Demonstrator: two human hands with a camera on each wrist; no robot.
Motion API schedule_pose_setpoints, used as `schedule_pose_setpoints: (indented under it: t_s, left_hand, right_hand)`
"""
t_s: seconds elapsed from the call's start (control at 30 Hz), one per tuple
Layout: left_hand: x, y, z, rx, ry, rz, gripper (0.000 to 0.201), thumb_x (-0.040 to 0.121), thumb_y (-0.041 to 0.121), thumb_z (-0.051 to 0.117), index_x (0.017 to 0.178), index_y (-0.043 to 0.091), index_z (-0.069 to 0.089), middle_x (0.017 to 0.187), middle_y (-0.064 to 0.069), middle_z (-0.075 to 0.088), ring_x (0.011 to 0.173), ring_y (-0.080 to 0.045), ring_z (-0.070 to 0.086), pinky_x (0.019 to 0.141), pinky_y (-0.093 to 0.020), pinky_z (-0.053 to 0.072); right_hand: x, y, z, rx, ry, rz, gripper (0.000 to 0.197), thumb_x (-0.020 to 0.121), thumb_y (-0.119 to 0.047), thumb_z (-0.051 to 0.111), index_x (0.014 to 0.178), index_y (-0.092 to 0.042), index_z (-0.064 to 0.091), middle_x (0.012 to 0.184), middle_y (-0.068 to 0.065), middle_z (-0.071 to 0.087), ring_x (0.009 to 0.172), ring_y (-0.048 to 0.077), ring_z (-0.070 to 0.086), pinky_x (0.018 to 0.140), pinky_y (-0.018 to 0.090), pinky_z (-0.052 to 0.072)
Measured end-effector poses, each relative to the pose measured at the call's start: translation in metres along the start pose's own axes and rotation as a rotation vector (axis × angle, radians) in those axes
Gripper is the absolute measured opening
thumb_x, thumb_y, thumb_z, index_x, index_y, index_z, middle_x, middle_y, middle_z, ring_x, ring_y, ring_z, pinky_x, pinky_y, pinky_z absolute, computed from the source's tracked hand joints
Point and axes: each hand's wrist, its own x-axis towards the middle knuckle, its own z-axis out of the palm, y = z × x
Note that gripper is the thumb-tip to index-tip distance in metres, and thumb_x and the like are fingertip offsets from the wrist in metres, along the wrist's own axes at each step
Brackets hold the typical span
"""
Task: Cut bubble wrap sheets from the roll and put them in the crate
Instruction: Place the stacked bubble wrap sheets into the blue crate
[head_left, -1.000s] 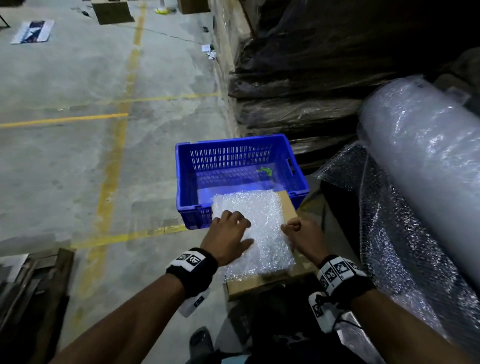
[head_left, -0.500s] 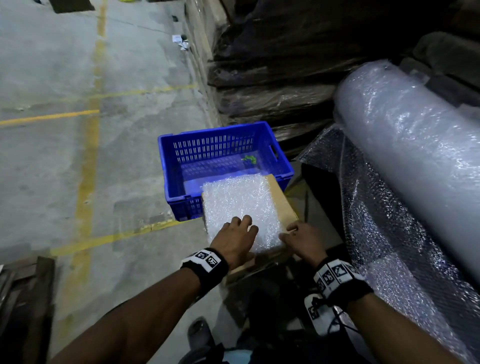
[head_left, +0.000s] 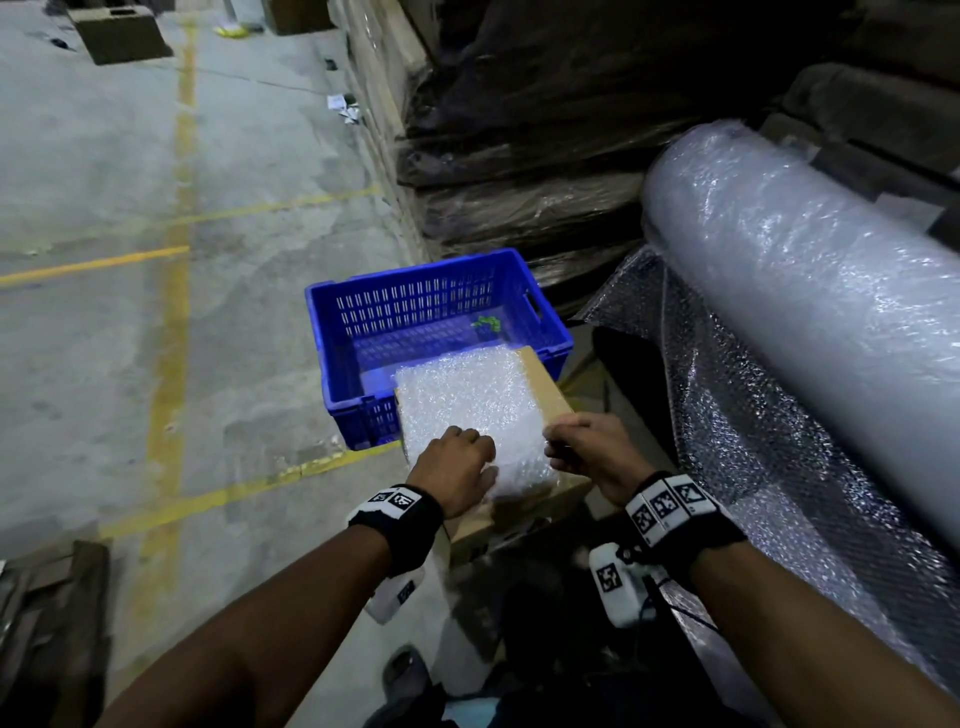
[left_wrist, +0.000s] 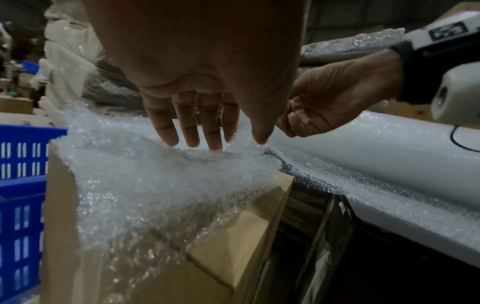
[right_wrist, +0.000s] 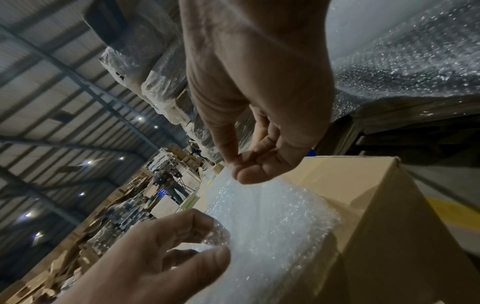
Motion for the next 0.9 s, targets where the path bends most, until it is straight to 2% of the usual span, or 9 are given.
schedule_pose_setpoints:
  t_s: [0.1,0.27,0.4,0.5,0.57,0.63,0.73,0.8,0.9]
  left_hand:
    - [0.001,0.003,0.001,0.072,-0.018,-0.012,0.044,0.093,0.053,0.057,0.120,0.018,0.058,0.120,-0.005,0.058,0.115,-0.029,0.049,0.088,-0.040,0.044]
    - [0.005,0.001,0.005,-0.035,0.053,-0.081,0.022,0.098,0.032,0.052,0.108,0.015,0.060,0.113,-0.009,0.062,0.107,-0.032,0.053,0.084,-0.040,0.045]
    - [0.006,-0.007,0.004,-0.258,0.096,-0.152,0.017,0.098,0.027,0.053,0.094,0.013,0.062,0.099,-0.009,0.068,0.093,-0.031,0.059,0.074,-0.037,0.044]
    - [0.006,-0.010,-0.001,-0.378,0.112,-0.186,0.015,0.095,0.021,0.057,0.080,0.019,0.057,0.088,-0.004,0.069,0.084,-0.028,0.062,0.071,-0.036,0.046]
    - [0.006,-0.011,-0.004,-0.410,0.110,-0.197,0.016,0.094,0.018,0.057,0.078,0.020,0.056,0.084,-0.002,0.069,0.081,-0.027,0.062,0.070,-0.036,0.046]
    - [0.006,-0.011,-0.006,-0.427,0.106,-0.204,0.015,0.093,0.017,0.057,0.079,0.018,0.058,0.084,-0.003,0.069,0.081,-0.027,0.062,0.071,-0.038,0.048]
    - [0.005,-0.012,-0.008,-0.454,0.116,-0.215,0.022,0.094,0.017,0.058,0.074,0.024,0.053,0.083,-0.001,0.068,0.080,-0.025,0.061,0.073,-0.038,0.048]
    - [0.004,-0.011,-0.009,-0.464,0.121,-0.220,0.019,0.094,0.018,0.058,0.076,0.022,0.054,0.084,-0.001,0.068,0.080,-0.025,0.061,0.074,-0.038,0.048]
    - [0.004,-0.012,-0.009,-0.477,0.140,-0.226,0.015,0.095,0.020,0.058,0.080,0.018,0.058,0.085,-0.003,0.069,0.081,-0.025,0.061,0.074,-0.038,0.049]
  right_hand:
    - [0.001,-0.004,0.003,0.082,-0.022,0.026,0.007,0.087,-0.002,0.070,0.082,-0.004,0.066,0.065,0.010,0.064,0.061,0.018,0.066,0.053,0.026,0.056]
    - [0.006,-0.004,0.002,0.164,-0.065,0.002,0.008,0.093,-0.005,0.065,0.085,-0.005,0.064,0.069,0.011,0.067,0.064,0.020,0.069,0.054,0.026,0.057]
    - [0.006,0.007,-0.003,0.012,-0.028,-0.094,0.009,0.095,-0.002,0.058,0.089,-0.008,0.061,0.079,0.012,0.069,0.070,0.022,0.068,0.059,0.030,0.057]
    - [0.008,0.022,-0.009,-0.147,0.004,-0.175,0.012,0.090,-0.002,0.061,0.082,-0.011,0.063,0.078,0.010,0.065,0.072,0.022,0.063,0.064,0.035,0.054]
    - [0.008,0.027,-0.009,-0.184,-0.007,-0.189,0.011,0.089,-0.006,0.063,0.079,-0.011,0.066,0.077,0.007,0.065,0.072,0.021,0.063,0.066,0.036,0.054]
    - [0.007,0.029,-0.006,-0.195,-0.031,-0.171,0.007,0.090,-0.012,0.066,0.084,-0.008,0.067,0.080,0.008,0.066,0.074,0.020,0.064,0.067,0.036,0.055]
    - [0.011,0.025,0.000,-0.205,-0.112,-0.132,0.016,0.090,-0.018,0.068,0.099,-0.004,0.068,0.087,0.010,0.070,0.078,0.021,0.068,0.072,0.036,0.058]
    - [0.012,0.023,0.003,-0.334,-0.161,-0.233,0.014,0.089,-0.019,0.068,0.099,-0.009,0.071,0.092,0.006,0.073,0.086,0.022,0.070,0.080,0.039,0.058]
    - [0.011,0.026,0.007,-0.868,-0.253,-0.579,0.030,0.092,-0.027,0.054,0.113,-0.013,0.070,0.112,0.007,0.069,0.106,0.025,0.061,0.095,0.033,0.046]
